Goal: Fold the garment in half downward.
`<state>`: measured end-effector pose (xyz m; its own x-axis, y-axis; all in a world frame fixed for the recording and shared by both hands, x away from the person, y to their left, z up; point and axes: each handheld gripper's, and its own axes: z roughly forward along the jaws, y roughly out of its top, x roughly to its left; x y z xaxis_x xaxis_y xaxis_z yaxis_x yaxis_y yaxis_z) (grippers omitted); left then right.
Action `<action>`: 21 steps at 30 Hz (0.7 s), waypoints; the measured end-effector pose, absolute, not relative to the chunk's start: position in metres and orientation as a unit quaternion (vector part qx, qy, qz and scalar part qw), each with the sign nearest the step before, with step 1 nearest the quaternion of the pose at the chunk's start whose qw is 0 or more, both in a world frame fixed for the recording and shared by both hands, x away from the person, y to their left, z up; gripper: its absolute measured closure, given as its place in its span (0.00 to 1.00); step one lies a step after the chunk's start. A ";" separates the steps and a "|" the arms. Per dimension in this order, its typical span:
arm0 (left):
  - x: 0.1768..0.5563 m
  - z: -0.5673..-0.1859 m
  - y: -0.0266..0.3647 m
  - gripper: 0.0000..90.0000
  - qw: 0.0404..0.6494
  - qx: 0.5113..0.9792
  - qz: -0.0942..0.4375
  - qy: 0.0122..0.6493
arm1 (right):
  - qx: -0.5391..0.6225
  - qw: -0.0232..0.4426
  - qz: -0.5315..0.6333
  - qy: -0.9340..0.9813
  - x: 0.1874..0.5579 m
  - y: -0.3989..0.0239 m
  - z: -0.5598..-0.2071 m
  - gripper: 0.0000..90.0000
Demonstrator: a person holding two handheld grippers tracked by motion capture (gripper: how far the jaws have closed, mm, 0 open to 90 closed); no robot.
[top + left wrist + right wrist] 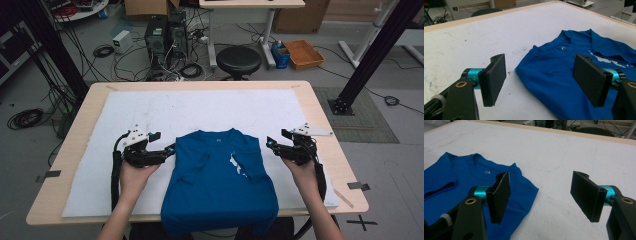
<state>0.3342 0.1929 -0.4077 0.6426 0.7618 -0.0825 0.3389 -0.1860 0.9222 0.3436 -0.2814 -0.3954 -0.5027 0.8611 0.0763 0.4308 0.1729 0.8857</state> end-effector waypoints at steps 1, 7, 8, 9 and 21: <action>0.334 -0.408 0.192 0.30 0.517 0.743 0.203 0.372 | 0.441 0.232 0.467 0.730 0.344 -0.282 -0.396 0.36; 0.335 -0.408 0.192 0.31 0.518 0.742 0.197 0.377 | 0.443 0.234 0.466 0.729 0.343 -0.284 -0.396 0.40; 0.335 -0.408 0.192 0.31 0.519 0.741 0.195 0.378 | 0.443 0.234 0.466 0.729 0.343 -0.284 -0.396 0.40; 0.335 -0.408 0.192 0.31 0.517 0.742 0.194 0.379 | 0.443 0.234 0.466 0.729 0.343 -0.284 -0.395 0.41; 0.342 -0.414 0.190 0.36 0.502 0.746 0.166 0.405 | 0.447 0.239 0.464 0.727 0.345 -0.290 -0.397 0.50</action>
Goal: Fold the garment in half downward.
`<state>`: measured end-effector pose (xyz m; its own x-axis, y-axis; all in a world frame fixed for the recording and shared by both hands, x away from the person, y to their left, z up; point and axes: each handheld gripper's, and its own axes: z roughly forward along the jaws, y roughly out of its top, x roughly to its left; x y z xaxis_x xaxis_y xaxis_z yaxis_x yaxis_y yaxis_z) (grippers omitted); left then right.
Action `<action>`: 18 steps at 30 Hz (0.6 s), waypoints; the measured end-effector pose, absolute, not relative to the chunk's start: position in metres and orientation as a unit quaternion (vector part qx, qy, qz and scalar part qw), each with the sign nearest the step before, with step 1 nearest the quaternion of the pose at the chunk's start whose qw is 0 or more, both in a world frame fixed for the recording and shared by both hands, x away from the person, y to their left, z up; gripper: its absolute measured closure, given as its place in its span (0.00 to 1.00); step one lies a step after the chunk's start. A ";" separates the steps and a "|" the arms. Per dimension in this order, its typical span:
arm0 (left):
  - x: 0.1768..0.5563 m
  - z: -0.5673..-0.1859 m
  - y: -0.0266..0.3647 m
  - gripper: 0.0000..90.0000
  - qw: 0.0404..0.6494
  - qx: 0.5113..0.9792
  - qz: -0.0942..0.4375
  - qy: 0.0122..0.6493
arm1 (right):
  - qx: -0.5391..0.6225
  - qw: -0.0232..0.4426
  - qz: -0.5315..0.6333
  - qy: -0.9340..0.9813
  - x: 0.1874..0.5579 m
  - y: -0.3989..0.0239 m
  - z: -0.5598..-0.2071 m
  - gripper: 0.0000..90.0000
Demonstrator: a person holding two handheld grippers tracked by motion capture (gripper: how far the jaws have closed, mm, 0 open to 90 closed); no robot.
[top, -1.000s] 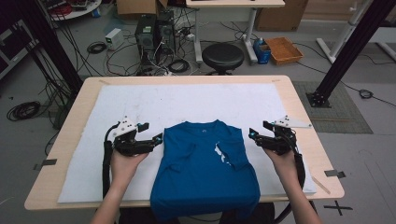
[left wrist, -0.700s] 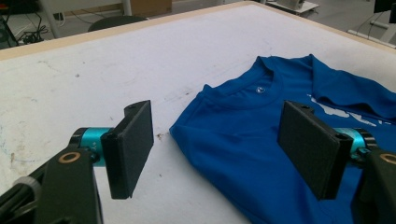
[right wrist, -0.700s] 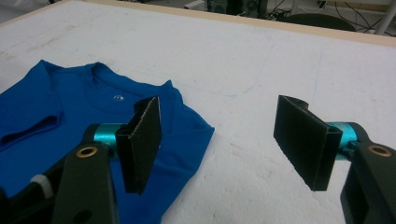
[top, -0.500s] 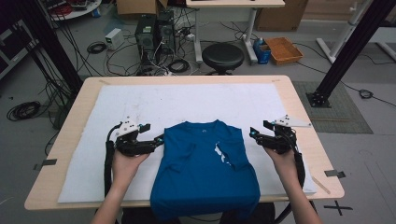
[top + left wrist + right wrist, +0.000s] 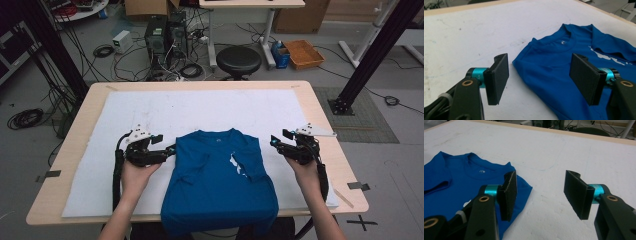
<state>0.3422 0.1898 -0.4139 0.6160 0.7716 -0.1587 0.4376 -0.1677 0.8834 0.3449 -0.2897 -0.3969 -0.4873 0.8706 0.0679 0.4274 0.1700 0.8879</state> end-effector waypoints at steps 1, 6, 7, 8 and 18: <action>0.343 -0.415 0.189 0.36 0.499 0.747 0.164 0.408 | 0.449 0.238 0.463 0.726 0.345 -0.290 -0.397 0.51; 0.347 -0.420 0.183 0.39 0.488 0.755 0.141 0.416 | 0.455 0.237 0.460 0.725 0.348 -0.290 -0.399 0.51; 0.347 -0.420 0.183 0.40 0.488 0.755 0.141 0.416 | 0.453 0.238 0.459 0.726 0.349 -0.290 -0.399 0.51; 0.348 -0.421 0.181 0.41 0.486 0.756 0.139 0.416 | 0.453 0.239 0.460 0.726 0.349 -0.290 -0.400 0.51; 0.364 -0.433 0.171 0.50 0.458 0.757 0.132 0.446 | 0.451 0.237 0.451 0.732 0.354 -0.283 -0.401 0.53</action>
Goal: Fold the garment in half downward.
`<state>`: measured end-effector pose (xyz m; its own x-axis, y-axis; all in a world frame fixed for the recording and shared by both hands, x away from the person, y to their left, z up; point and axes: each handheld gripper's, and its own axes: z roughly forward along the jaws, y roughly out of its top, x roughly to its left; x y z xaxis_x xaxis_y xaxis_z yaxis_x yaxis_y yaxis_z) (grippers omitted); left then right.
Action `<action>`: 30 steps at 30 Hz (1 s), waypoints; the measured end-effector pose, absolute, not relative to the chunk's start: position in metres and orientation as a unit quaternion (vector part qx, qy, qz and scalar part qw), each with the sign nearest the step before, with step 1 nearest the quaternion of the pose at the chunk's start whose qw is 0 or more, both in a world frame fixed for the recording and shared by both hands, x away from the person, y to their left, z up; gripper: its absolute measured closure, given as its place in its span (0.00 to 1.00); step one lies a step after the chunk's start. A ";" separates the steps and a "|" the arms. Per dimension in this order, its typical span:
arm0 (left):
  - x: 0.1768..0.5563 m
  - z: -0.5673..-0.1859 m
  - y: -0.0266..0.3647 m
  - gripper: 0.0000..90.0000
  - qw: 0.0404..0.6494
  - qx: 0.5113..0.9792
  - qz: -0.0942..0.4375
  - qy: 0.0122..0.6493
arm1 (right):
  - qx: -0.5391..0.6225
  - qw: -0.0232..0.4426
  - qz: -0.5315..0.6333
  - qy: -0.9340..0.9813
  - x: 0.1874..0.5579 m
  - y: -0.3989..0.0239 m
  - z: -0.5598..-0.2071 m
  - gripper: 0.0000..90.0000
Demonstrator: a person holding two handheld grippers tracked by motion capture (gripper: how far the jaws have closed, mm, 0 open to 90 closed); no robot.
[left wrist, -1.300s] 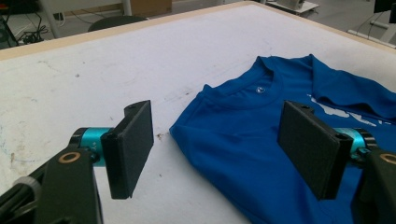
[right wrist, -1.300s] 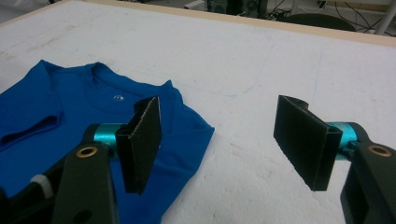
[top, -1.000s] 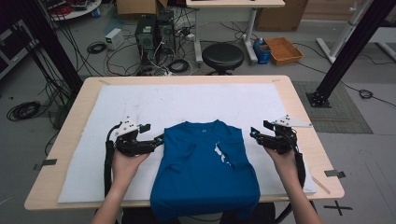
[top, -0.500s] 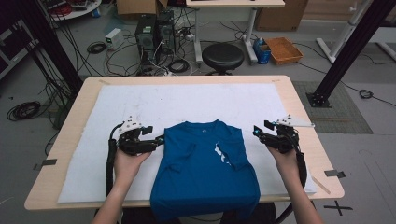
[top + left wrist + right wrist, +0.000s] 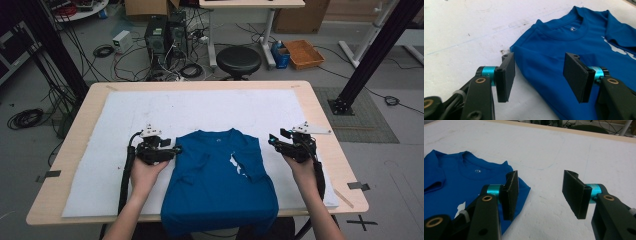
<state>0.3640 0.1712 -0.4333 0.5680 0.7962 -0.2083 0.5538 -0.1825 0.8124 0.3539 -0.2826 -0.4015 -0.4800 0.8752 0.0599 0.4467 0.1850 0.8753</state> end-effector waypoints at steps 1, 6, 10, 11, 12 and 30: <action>0.365 -0.434 0.170 0.51 0.456 0.757 0.132 0.449 | 0.451 0.236 0.449 0.734 0.355 -0.281 -0.402 0.54; 0.371 -0.439 0.168 0.55 0.453 0.756 0.127 0.455 | 0.455 0.226 0.436 0.743 0.364 -0.274 -0.409 0.59; 0.375 -0.442 0.168 0.58 0.450 0.755 0.125 0.461 | 0.459 0.214 0.422 0.752 0.372 -0.269 -0.415 0.61; 0.377 -0.444 0.169 0.60 0.451 0.753 0.124 0.463 | 0.465 0.206 0.410 0.757 0.378 -0.265 -0.420 0.63; 0.377 -0.444 0.169 0.60 0.451 0.753 0.124 0.463 | 0.465 0.206 0.410 0.757 0.378 -0.265 -0.420 0.63; 0.387 -0.447 0.162 0.66 0.438 0.754 0.129 0.472 | 0.489 0.198 0.352 0.773 0.399 -0.228 -0.439 0.77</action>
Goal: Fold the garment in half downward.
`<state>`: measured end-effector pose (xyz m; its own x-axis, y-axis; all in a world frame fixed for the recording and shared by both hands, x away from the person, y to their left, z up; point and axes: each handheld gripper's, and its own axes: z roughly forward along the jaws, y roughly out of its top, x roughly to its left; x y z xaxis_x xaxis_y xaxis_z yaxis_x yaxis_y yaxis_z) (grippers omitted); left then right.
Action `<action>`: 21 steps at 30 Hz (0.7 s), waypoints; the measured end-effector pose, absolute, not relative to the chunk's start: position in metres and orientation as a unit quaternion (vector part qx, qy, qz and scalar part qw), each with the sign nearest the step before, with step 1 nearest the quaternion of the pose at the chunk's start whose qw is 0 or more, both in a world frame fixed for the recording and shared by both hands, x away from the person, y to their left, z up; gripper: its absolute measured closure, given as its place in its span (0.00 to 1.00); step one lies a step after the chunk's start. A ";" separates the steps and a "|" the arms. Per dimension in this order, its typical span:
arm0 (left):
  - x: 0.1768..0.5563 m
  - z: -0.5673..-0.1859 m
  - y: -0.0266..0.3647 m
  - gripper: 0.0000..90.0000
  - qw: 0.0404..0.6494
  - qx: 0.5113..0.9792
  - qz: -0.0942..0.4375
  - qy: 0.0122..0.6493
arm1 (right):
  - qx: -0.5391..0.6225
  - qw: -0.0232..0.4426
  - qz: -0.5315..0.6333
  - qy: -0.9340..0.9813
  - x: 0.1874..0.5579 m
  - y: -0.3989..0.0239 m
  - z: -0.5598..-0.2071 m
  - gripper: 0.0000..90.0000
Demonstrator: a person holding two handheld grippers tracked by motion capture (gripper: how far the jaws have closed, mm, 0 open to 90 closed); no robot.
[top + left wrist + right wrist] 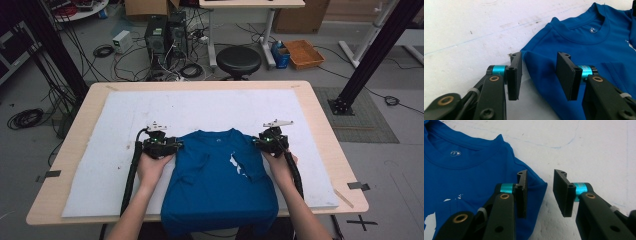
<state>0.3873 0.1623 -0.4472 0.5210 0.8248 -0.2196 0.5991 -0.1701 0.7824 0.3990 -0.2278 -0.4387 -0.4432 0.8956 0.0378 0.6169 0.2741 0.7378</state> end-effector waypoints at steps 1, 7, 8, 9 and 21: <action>0.388 -0.448 0.162 0.66 0.435 0.755 0.130 0.473 | 0.489 0.198 0.352 0.773 0.399 -0.228 -0.439 0.77; 0.389 -0.448 0.164 0.86 0.427 0.757 0.142 0.474 | 0.477 0.206 0.350 0.779 0.398 -0.228 -0.437 0.96; 0.389 -0.448 0.165 0.88 0.429 0.754 0.144 0.475 | 0.475 0.206 0.352 0.780 0.398 -0.229 -0.437 0.97; 0.389 -0.448 0.165 0.88 0.429 0.754 0.144 0.475 | 0.475 0.208 0.351 0.780 0.397 -0.229 -0.437 0.97; 0.395 -0.443 0.164 0.64 0.427 0.756 0.149 0.473 | 0.493 0.199 0.376 0.759 0.401 -0.232 -0.432 0.75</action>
